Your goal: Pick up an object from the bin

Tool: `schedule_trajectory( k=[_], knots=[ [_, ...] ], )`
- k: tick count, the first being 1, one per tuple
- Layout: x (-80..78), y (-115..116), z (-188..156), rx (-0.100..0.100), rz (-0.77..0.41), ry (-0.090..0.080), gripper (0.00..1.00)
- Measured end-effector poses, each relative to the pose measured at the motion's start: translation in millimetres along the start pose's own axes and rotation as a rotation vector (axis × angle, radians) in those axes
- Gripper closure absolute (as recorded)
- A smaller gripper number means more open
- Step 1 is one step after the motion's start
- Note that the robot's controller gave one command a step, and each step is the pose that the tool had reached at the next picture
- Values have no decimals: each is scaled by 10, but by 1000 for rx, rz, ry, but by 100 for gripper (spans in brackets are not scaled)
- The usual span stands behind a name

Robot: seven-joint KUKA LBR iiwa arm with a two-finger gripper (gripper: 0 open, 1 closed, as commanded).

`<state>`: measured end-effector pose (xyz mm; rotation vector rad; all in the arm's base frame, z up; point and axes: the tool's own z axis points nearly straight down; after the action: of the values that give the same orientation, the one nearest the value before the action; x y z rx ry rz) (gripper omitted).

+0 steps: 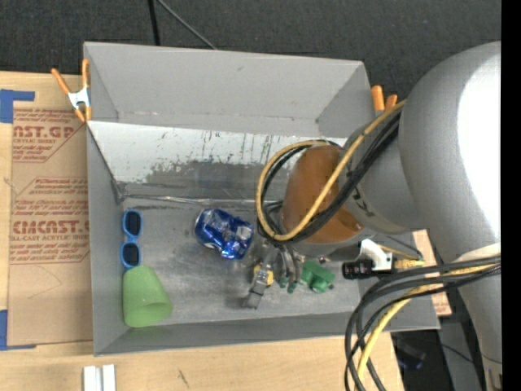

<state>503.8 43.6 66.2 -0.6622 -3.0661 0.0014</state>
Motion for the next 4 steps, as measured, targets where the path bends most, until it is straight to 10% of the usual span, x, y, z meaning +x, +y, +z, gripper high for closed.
schedule_trajectory(
  k=[1,2,3,4],
  knots=[
    [-11,5,-34,-2,-1,-5,100],
    [-7,3,-31,-2,-1,-3,0],
    [-10,4,-33,-2,-1,-4,100],
    [-7,3,-31,-2,-1,-3,0]
  ],
)
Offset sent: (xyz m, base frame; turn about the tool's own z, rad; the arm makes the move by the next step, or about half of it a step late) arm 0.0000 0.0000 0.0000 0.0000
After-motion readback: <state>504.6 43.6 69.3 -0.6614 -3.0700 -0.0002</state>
